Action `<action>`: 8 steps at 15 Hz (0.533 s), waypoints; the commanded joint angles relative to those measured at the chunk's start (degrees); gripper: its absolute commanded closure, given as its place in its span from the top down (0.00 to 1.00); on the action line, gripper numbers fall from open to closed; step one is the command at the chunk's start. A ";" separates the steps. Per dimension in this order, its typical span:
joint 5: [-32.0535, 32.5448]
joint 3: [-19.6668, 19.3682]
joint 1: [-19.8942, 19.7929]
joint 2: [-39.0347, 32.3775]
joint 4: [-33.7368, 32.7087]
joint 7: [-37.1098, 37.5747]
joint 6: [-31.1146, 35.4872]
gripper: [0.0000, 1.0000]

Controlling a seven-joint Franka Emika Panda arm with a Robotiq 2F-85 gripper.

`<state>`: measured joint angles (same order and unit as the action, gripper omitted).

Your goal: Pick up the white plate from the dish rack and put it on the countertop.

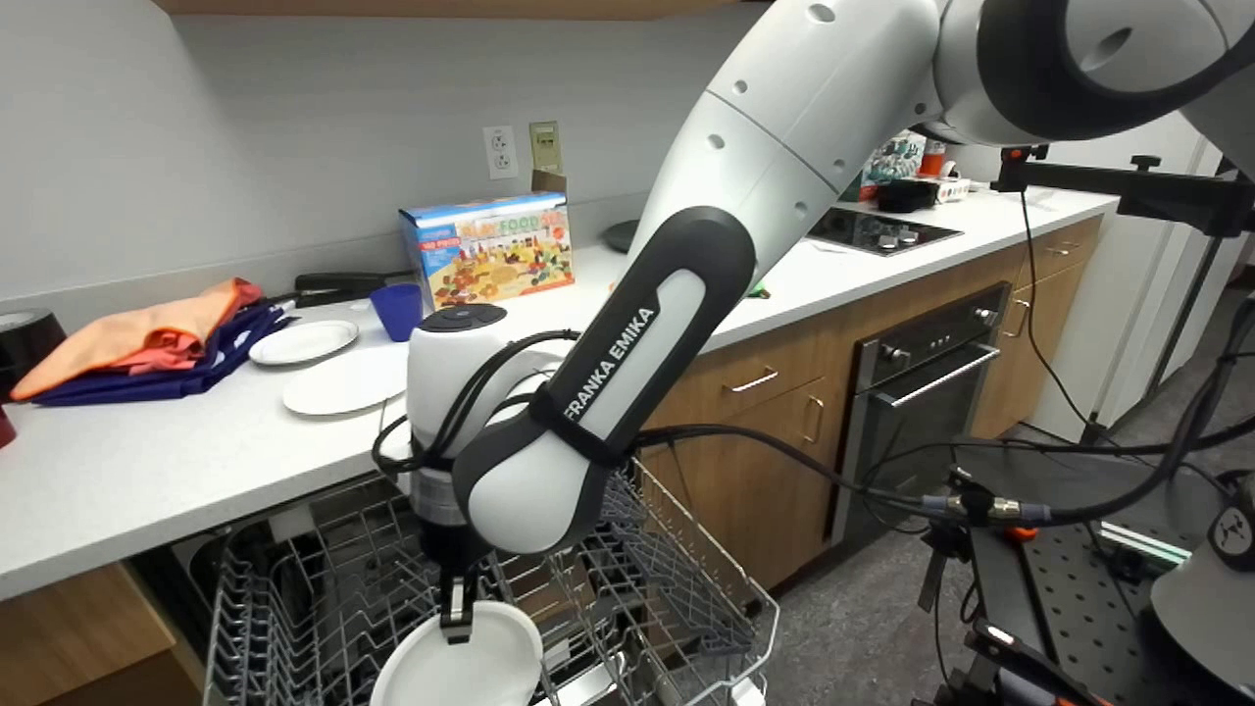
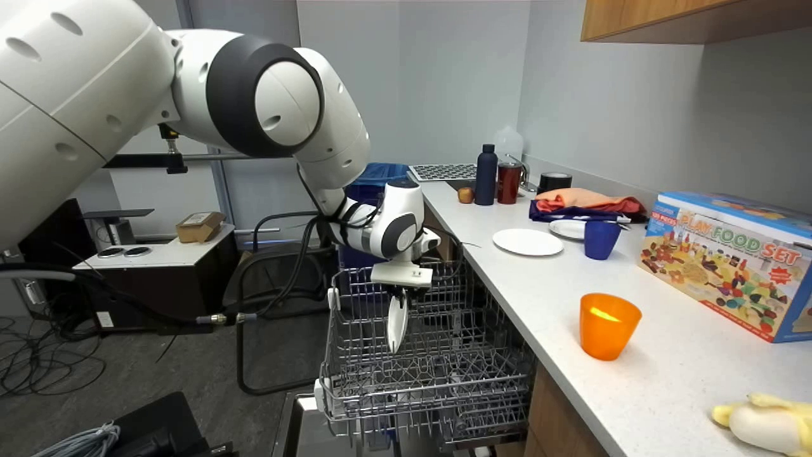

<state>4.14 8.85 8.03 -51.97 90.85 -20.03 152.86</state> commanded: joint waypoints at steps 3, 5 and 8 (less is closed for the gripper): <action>1.02 0.90 -1.54 1.84 -0.89 -0.29 -2.97 0.02; 0.81 1.03 -2.11 3.15 -0.20 -0.44 -3.06 0.02; 0.66 1.20 -3.01 5.94 0.90 -0.90 -2.63 0.02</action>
<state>4.14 8.85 6.94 -49.43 90.46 -20.22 151.52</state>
